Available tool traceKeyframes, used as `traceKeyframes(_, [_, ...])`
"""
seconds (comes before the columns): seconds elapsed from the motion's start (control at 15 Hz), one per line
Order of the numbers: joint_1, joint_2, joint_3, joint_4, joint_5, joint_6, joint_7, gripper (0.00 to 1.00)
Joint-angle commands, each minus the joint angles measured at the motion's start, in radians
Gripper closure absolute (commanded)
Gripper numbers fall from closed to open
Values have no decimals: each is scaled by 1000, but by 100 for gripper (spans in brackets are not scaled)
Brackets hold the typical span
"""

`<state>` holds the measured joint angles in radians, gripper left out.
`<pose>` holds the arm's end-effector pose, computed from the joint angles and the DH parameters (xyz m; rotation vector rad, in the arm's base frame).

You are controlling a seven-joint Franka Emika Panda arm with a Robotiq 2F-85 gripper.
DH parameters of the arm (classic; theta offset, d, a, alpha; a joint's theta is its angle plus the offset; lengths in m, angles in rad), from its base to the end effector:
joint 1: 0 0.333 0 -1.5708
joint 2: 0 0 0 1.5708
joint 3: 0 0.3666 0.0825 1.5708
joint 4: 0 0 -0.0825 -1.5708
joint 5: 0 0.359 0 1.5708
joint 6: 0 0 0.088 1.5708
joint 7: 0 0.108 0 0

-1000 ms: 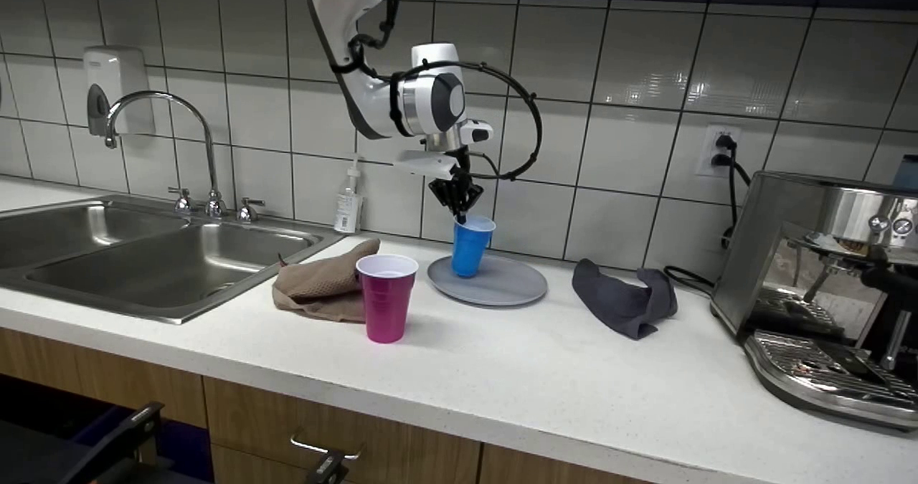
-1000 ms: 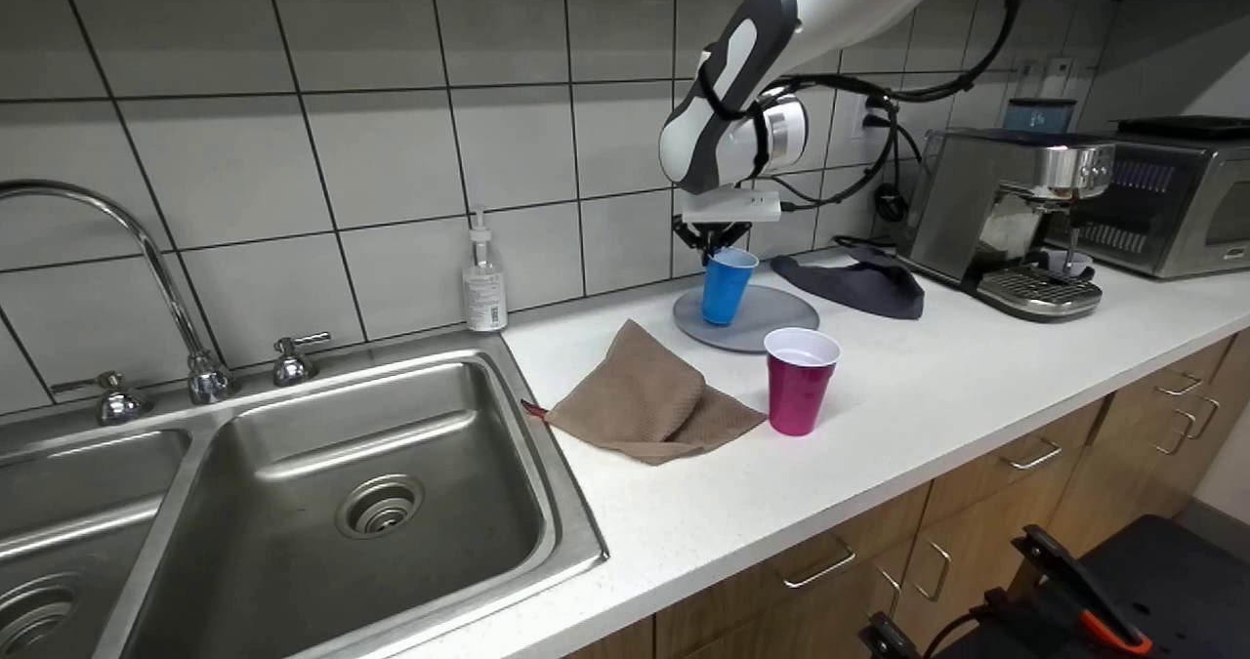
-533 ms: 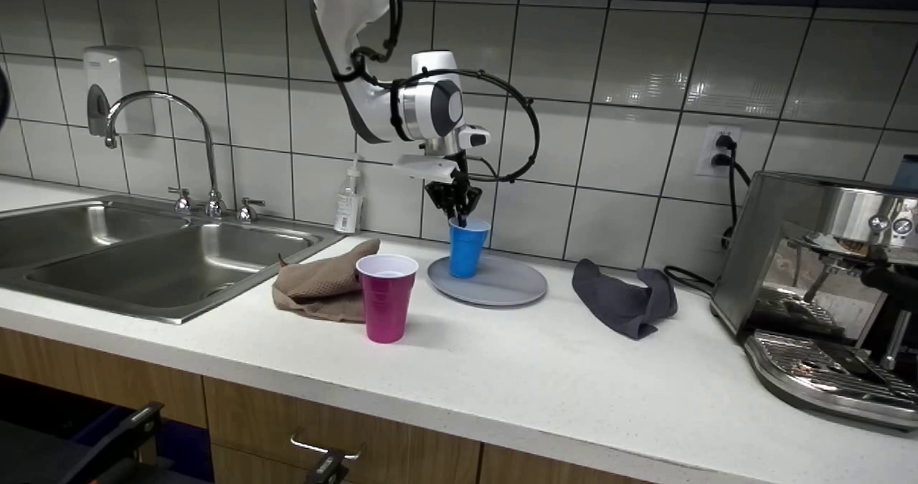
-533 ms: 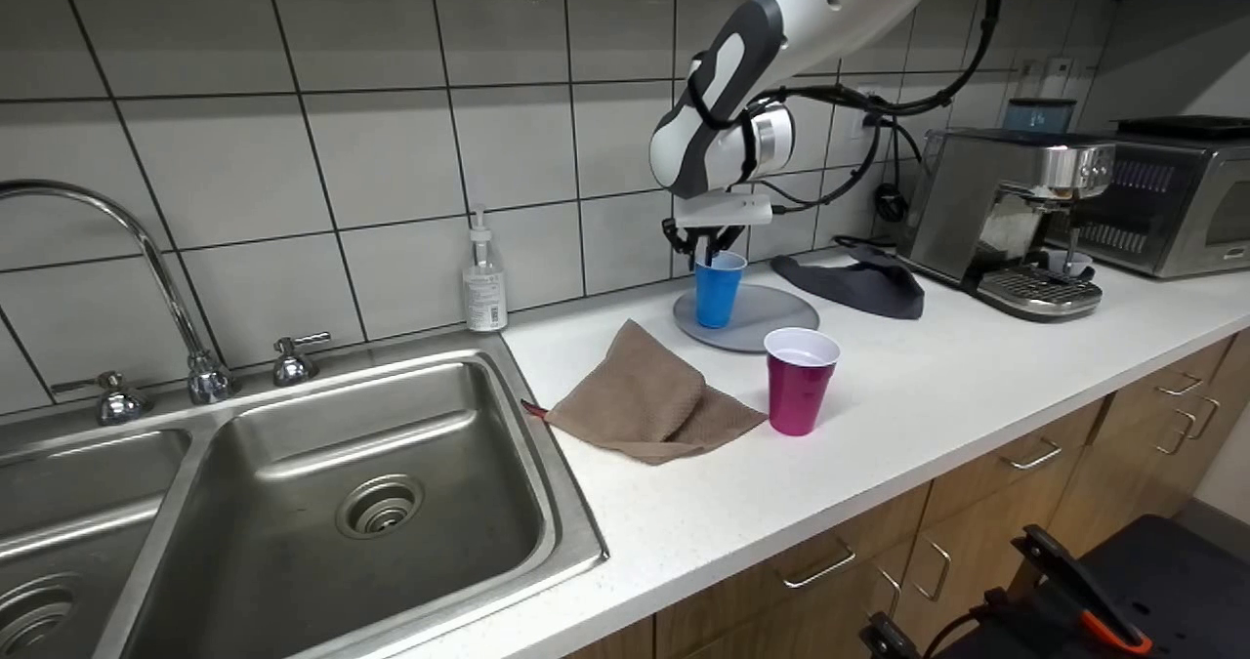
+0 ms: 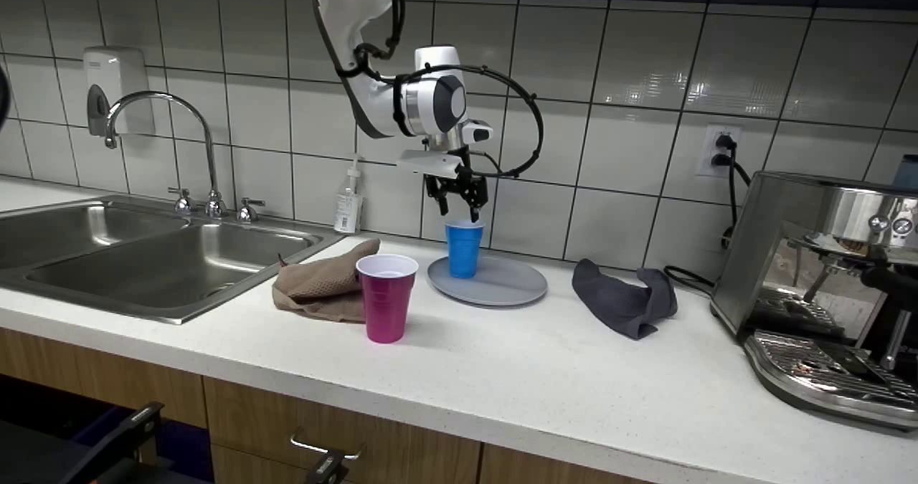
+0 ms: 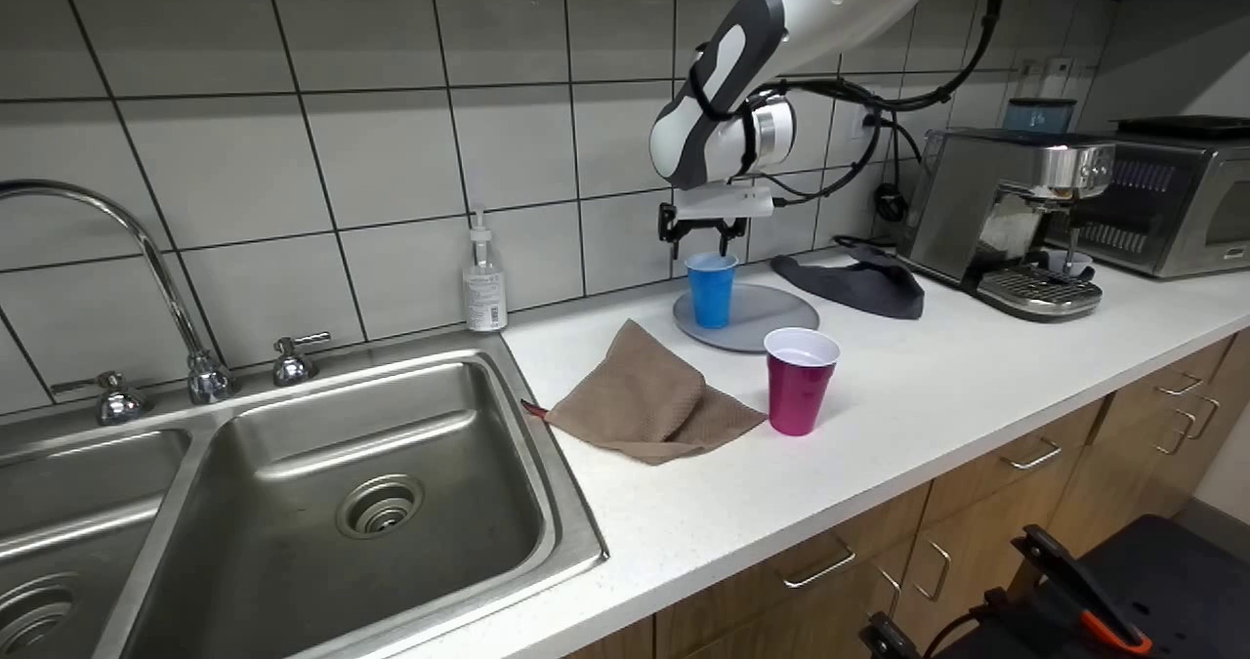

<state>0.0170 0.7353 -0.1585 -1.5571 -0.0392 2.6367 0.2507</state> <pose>0.7466 -0.0774 0.3071 2.9564 -0.4497 0.5405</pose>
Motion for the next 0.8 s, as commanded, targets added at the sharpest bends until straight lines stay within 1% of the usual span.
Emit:
traceKeyframes(0.0, [-30,-39,38,-18,21,-16,-53,0])
traceKeyframes(0.33, [-30,-89,39,-76,20,6,-66,0])
traceKeyframes(0.73, [-27,-192,29,-205,10,28,-73,0])
